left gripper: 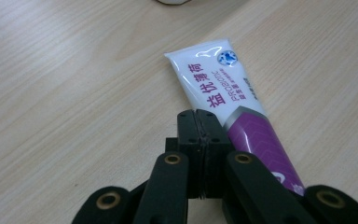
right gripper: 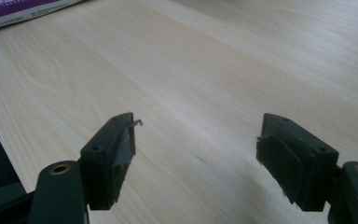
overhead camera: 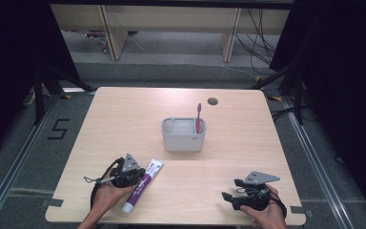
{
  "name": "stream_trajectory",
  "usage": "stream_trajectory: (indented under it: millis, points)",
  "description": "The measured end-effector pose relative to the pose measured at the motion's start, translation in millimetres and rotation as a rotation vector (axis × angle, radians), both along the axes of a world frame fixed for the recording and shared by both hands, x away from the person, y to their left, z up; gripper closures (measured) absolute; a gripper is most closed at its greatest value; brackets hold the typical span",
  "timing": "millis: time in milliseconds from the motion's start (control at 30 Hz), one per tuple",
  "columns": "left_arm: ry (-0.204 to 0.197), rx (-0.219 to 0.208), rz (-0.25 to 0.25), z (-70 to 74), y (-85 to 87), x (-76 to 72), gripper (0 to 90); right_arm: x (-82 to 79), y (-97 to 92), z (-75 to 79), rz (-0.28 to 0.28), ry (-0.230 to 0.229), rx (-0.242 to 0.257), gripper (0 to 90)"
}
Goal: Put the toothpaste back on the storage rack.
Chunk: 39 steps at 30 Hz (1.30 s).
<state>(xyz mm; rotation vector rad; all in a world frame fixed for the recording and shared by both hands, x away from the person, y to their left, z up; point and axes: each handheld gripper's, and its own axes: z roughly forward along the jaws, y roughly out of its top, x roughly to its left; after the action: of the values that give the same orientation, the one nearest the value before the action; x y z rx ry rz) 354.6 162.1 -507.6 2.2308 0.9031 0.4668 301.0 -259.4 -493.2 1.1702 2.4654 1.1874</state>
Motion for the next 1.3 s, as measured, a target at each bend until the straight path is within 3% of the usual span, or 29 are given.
stream_trajectory:
  millis: [33, 167, 200, 400, 567, 667, 833, 867, 900, 1033, 1133, 1200, 1300]
  points:
    - [0.001, 0.000, -0.002, 0.3, -1.3, -0.2, 88.4, 0.8, -0.7, 0.3, 0.007, -0.021, -0.014, 28.1]
    - [0.002, 0.003, -0.017, 0.9, -3.7, 1.3, 88.0, 0.1, 0.2, -0.7, 0.001, -0.001, -0.002, 28.1]
    - [0.007, 0.010, -0.025, 1.5, -4.1, 1.3, 87.4, 1.0, -0.7, 0.0, 0.007, -0.022, -0.017, 28.1]
    - [0.026, 0.021, -0.038, 2.7, -2.8, 1.7, 85.2, -0.1, -0.1, -0.1, 0.003, 0.002, 0.001, 28.1]
    - [0.064, 0.016, -0.002, 9.6, 3.7, 1.4, 72.9, -0.3, -0.6, 0.0, -0.012, -0.009, -0.007, 28.1]
    - [0.098, -0.013, 0.026, 18.2, 9.3, 0.9, 63.3, -0.5, 0.4, -0.9, -0.006, 0.003, 0.009, 28.1]
    - [0.139, -0.014, 0.008, 31.1, 13.6, -3.4, 52.9, 0.2, -0.6, 0.3, 0.000, -0.014, -0.011, 28.1]
    - [0.173, 0.002, -0.010, 35.2, 14.6, -4.2, 52.9, -0.5, 0.0, -0.2, -0.001, 0.008, 0.006, 28.1]
    - [0.172, -0.001, -0.010, 37.4, 12.9, -7.1, 50.0, -0.3, -0.7, 0.0, -0.015, -0.010, -0.014, 28.1]
    - [0.198, 0.030, -0.032, 41.8, 7.6, -11.8, 44.8, -0.2, -0.7, -0.1, -0.011, -0.013, -0.008, 28.1]
    - [0.218, 0.053, -0.052, 40.1, 0.6, -15.3, 43.8, 0.1, -0.2, -0.1, 0.004, -0.005, -0.004, 28.1]
    - [0.242, 0.074, -0.063, 38.4, -4.2, -16.7, 43.9, -0.3, -0.5, 0.1, -0.012, -0.031, -0.019, 28.1]
    - [0.254, 0.115, -0.076, 35.9, -9.6, -17.5, 44.6, 0.1, -0.8, -0.3, -0.011, -0.037, -0.018, 28.1]
